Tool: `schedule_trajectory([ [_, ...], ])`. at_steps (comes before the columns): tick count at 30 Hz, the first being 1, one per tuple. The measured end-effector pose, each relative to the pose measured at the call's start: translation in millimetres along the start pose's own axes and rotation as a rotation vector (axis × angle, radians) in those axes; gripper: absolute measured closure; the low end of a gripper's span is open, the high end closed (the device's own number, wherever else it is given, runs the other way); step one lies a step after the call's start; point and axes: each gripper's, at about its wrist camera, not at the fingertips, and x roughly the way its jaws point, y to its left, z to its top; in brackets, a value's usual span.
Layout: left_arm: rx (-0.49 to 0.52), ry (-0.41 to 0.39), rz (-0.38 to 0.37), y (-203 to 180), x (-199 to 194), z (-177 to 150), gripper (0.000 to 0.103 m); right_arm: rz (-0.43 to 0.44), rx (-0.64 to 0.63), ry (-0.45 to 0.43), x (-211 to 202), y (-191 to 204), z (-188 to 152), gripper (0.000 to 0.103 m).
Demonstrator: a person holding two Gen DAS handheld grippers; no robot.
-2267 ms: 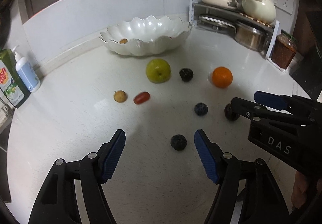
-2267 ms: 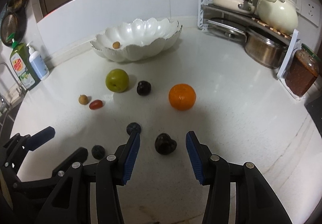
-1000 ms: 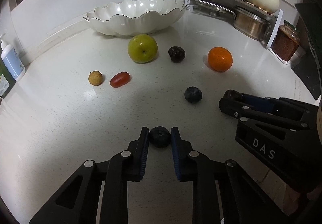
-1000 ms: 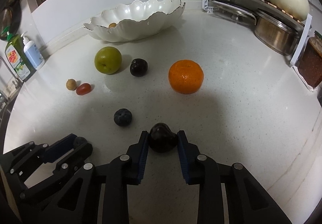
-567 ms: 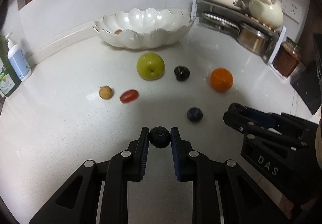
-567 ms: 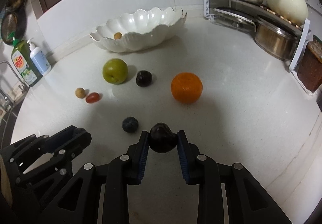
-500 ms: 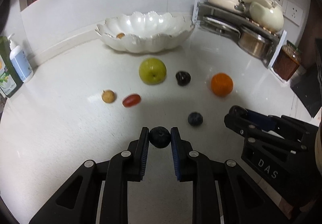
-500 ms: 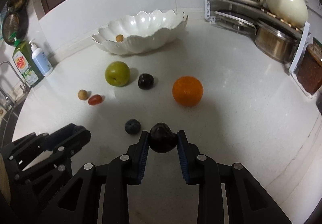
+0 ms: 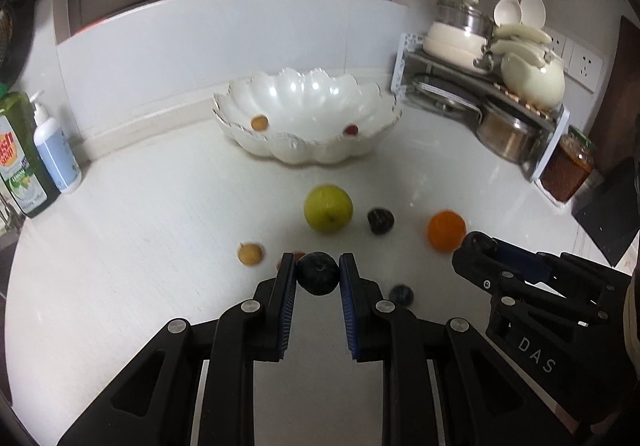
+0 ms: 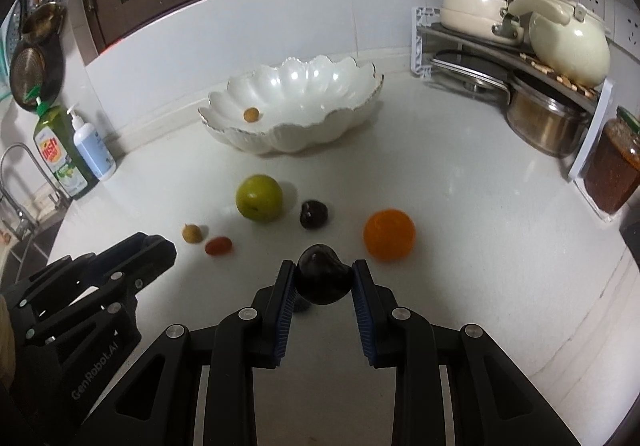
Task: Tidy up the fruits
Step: 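Carry the plum in the left tool while the right tool carries its plum toward the bowl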
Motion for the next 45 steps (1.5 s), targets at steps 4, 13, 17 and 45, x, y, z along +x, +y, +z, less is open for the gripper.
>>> schedule_trajectory([
  [4,-0.002,-0.031,0.001,5.6,-6.4,8.9,0.081,-0.002,-0.006,-0.033,-6.8,6.4,8.8,0.073],
  [13,-0.015,-0.094,0.005,14.7,-18.7,28.1,0.081,0.003,-0.010,-0.100,-19.5,17.5,27.8,0.073],
  [17,-0.018,-0.132,0.010,19.4,-23.7,38.8,0.081,0.004,-0.012,-0.131,-22.9,22.3,38.1,0.073],
  [45,0.034,-0.248,0.031,34.6,-1.4,136.5,0.081,0.003,-0.019,-0.259,-4.2,29.9,133.7,0.073],
])
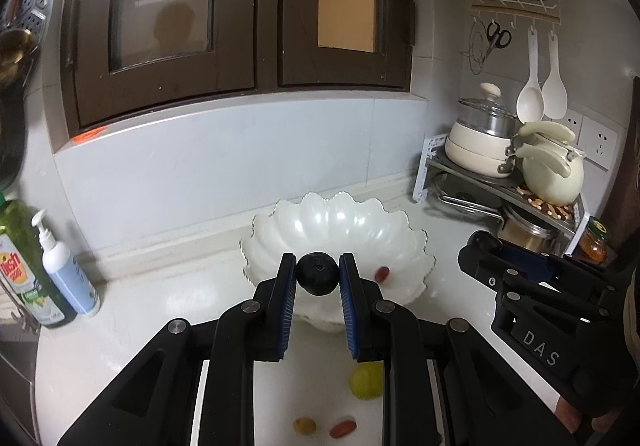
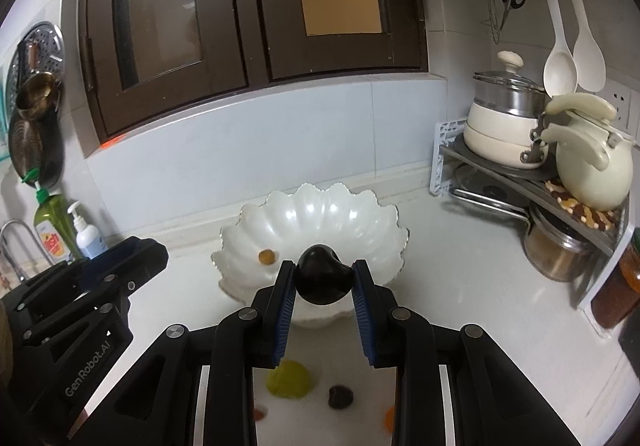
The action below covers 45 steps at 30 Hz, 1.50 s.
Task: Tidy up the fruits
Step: 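Carry the plum in the left tool while the right tool carries its plum toward the bowl, then lower the left tool into the bowl and open it while the right tool releases its plum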
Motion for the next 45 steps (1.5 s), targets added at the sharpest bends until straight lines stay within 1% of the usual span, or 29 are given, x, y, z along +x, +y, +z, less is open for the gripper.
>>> schedule_trajectory([
  [8,0.004,-0.006,0.001,3.5,19.3,26.0,0.081,-0.003,-0.002,0.006,22.1,-1.3,25.1,0.073],
  [11,0.011,-0.003,0.017,3.9,28.3,35.9,0.081,0.006,0.003,0.023,32.3,-3.0,32.4,0.073],
  [17,-0.008,0.065,-0.001,10.1,57.6,50.8,0.081,0.021,0.021,0.084,61.3,-8.1,46.2,0.073],
  [21,0.017,0.101,0.017,10.1,76.7,56.1,0.081,0.019,0.021,0.125,81.1,-11.1,51.7,0.073],
  [24,0.020,0.135,0.022,13.7,91.2,58.3,0.081,-0.001,0.006,0.145,93.7,-12.0,55.3,0.073],
  [32,0.034,0.223,0.027,17.1,131.8,61.7,0.080,-0.016,-0.004,0.216,125.6,-18.5,64.0,0.073],
  [37,0.052,0.251,0.042,14.6,149.2,64.1,0.081,-0.021,-0.005,0.264,144.4,-20.7,69.3,0.073],
  [41,0.046,0.288,0.036,15.8,165.0,64.8,0.081,-0.029,-0.007,0.309,160.9,-23.0,70.0,0.073],
  [45,0.041,0.351,0.032,17.7,187.6,62.1,0.080,-0.044,-0.016,0.353,178.1,-24.5,68.0,0.073],
])
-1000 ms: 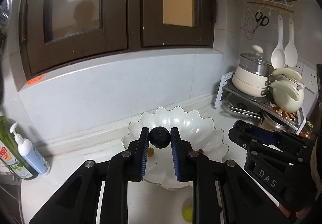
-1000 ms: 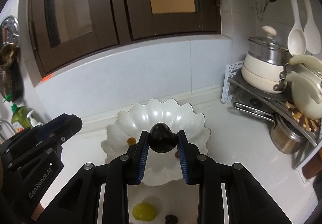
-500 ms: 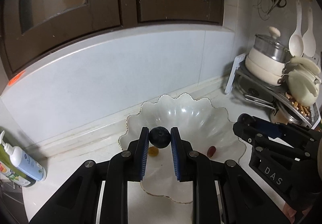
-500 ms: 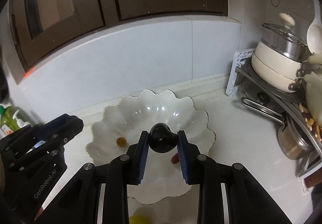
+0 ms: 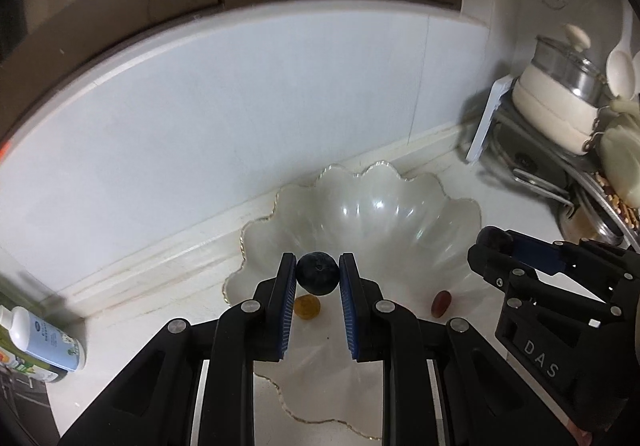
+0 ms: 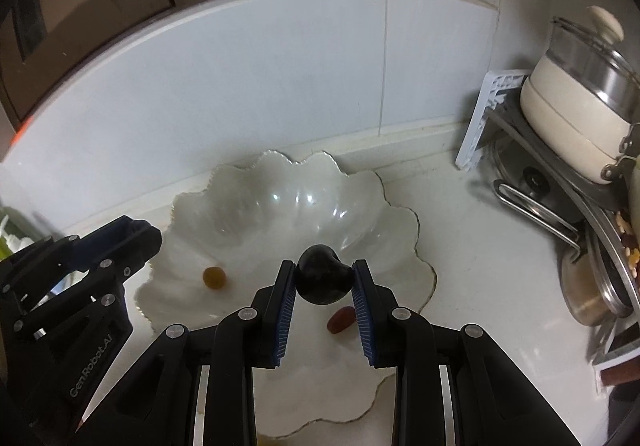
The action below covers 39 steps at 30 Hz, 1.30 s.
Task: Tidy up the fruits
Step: 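Lower the left tool into the bowl and open it while the right tool releases its plum, then raise both open tools out of the white bowl and back away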
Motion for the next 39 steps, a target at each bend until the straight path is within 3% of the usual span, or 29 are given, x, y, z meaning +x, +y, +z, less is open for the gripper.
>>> schedule_trajectory([
  [11,-0.017,0.166,-0.026,2.6,53.4,2.2,0.080,-0.024,-0.002,0.140,51.7,-7.7,2.9,0.073],
  [18,0.014,0.214,-0.003,-1.9,70.5,1.8,0.080,-0.025,0.010,0.203,70.9,-9.6,4.4,0.073],
  [24,0.035,0.221,0.004,-6.6,75.3,2.8,0.077,-0.020,0.028,0.233,79.6,-10.6,5.9,0.072],
  [26,0.036,0.219,0.007,-7.2,75.2,4.0,0.063,-0.029,0.032,0.240,80.3,-11.7,6.4,0.072],
  [28,0.035,0.214,0.013,-7.3,74.4,4.4,0.060,-0.036,0.039,0.237,81.1,-14.2,7.7,0.067],
  [39,0.019,0.194,0.047,-1.1,53.3,-2.7,0.054,-0.071,0.010,0.187,53.1,-12.9,6.1,0.064],
])
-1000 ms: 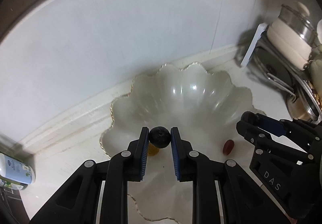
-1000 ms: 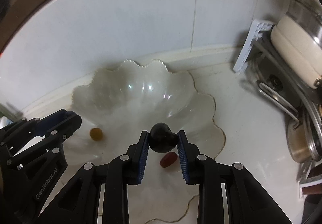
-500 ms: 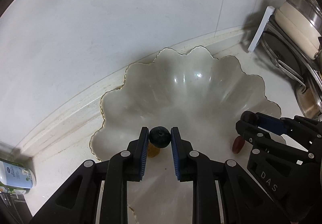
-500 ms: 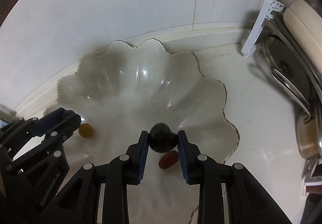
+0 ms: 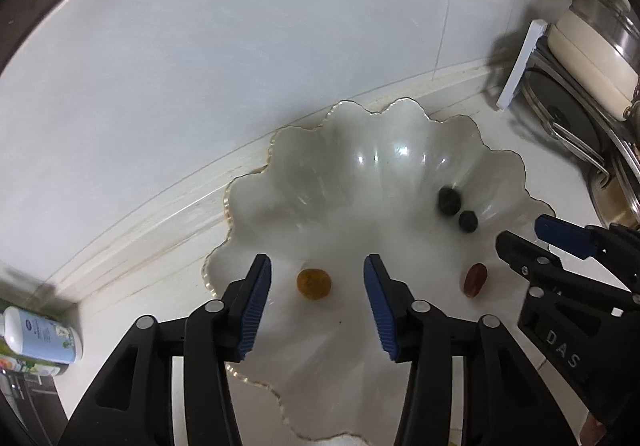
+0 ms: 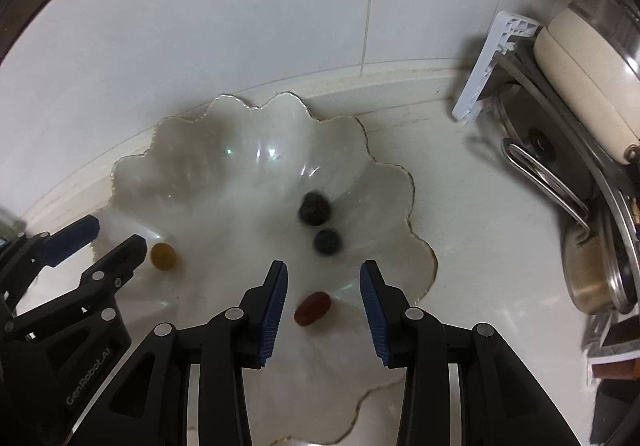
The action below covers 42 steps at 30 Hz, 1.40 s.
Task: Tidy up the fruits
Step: 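Raise both open tools out of the white bowl and back away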
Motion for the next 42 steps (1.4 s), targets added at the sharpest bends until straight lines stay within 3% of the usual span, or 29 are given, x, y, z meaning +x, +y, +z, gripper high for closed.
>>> schedule_trajectory([
  [8,-0.008,-0.070,0.022,3.8,-33.9,-15.3,0.044,-0.028,-0.037,-0.080,-34.3,6.3,-13.6,0.064],
  [24,-0.003,-0.129,0.014,5.8,-85.3,-45.8,0.042,0.010,-0.019,-0.151,-85.2,10.7,-48.6,0.064],
  [37,0.017,-0.241,0.040,6.4,-129.5,-82.2,0.039,0.011,-0.022,-0.237,-121.4,22.3,-85.3,0.064],
  [42,0.008,-0.242,0.002,9.0,-139.3,-94.6,0.039,0.024,-0.028,-0.261,-134.1,25.1,-100.8,0.064],
])
